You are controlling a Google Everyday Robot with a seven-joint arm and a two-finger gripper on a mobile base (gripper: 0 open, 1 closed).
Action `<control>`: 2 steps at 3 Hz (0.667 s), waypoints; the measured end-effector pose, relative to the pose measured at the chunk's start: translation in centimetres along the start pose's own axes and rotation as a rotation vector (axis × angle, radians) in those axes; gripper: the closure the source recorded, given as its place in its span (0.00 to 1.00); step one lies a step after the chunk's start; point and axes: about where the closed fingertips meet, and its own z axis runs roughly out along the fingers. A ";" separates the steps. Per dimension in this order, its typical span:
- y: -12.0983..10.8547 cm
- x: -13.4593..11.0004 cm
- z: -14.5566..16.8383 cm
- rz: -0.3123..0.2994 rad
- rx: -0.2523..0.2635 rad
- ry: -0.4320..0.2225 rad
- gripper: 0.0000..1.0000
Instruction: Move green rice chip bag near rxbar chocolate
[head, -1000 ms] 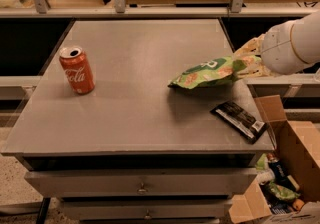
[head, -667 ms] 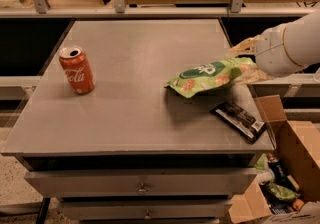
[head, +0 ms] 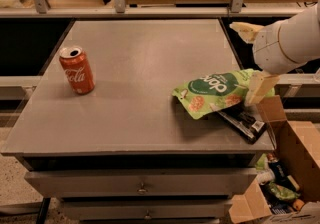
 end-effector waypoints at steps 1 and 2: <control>-1.0 1.7 -0.7 -0.001 0.004 0.057 0.00; -1.6 3.2 -1.0 -0.022 -0.033 0.060 0.00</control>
Offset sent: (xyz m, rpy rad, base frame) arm 0.0196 -0.0551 0.0167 -0.1127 0.0771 0.0282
